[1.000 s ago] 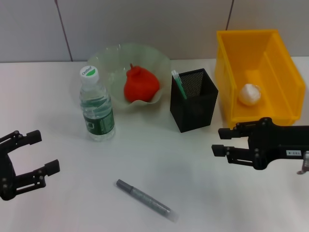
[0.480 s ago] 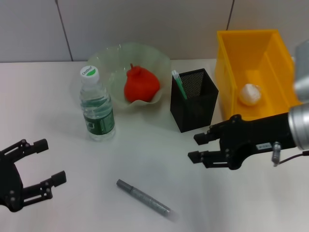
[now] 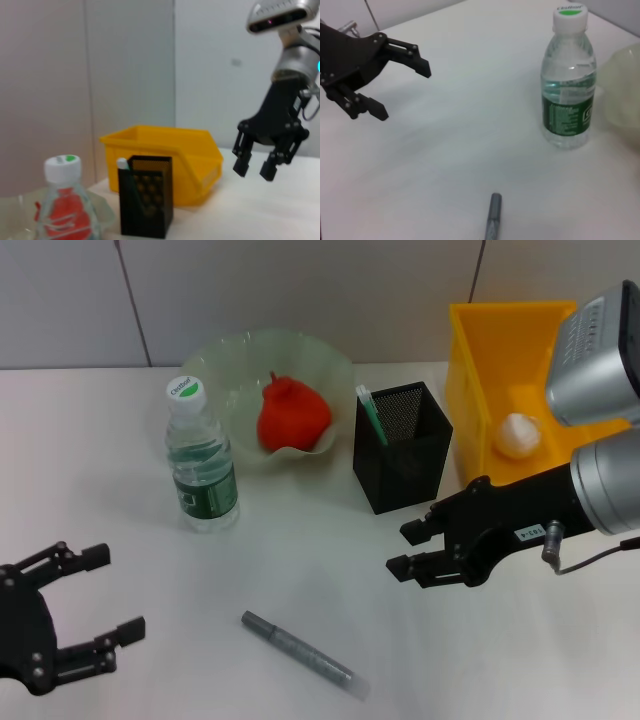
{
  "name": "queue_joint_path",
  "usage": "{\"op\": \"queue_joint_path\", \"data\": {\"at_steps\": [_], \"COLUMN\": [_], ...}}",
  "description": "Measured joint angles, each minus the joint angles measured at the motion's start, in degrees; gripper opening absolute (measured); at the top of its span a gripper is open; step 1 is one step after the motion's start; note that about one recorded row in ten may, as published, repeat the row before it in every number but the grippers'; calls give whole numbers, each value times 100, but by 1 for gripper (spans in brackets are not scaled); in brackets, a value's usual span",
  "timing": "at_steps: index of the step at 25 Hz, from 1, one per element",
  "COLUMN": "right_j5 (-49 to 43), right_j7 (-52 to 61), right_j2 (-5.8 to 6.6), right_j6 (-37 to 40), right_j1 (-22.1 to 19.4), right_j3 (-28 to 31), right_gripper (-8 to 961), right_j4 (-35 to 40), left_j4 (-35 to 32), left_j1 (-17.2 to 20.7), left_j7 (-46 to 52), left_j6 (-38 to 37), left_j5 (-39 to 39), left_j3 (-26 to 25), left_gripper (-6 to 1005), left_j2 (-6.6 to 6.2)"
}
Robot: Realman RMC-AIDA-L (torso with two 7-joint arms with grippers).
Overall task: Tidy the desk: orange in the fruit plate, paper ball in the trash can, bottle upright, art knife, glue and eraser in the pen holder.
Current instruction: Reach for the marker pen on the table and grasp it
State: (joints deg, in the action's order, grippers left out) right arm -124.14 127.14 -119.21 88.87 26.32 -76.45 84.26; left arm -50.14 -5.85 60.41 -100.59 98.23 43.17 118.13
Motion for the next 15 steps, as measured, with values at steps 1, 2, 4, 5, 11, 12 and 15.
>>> {"op": "queue_joint_path", "data": {"at_steps": [1,2,4,5,11,12,15], "right_j5": [0,-7,-13,-17,78,137,397], "right_j7": [0,16,50,71,-294,-426,-1213], "right_j2": [0,2,6,10,12,12,31], "right_j6": [0,32,125,339,644,669,1175], "right_j1": [0,2,-17,-50,-362,-414,-495], "right_j3": [0,41,258,628,1441,1574,2279], "right_gripper": [450,450,450,450,450,450,450], "right_j4": [0,-4,-41,-98,-274,-361,-982], "left_j4": [0,-55,-273,-474,-1227,-1364,-1583], "left_j1": [0,-100,-218,-294,-562,-638,-997], "left_j7": [0,-23,-75,-68,136,209,398], "left_j6": [0,-19,-84,-122,-222,-223,-224], "left_j5": [0,239,621,808,1262,1372,1920], "left_j3": [0,7,17,44,318,414,694], "left_gripper": [842,842,842,842,842,842,842], "left_j2": [0,-1,7,11,13,13,22]}}
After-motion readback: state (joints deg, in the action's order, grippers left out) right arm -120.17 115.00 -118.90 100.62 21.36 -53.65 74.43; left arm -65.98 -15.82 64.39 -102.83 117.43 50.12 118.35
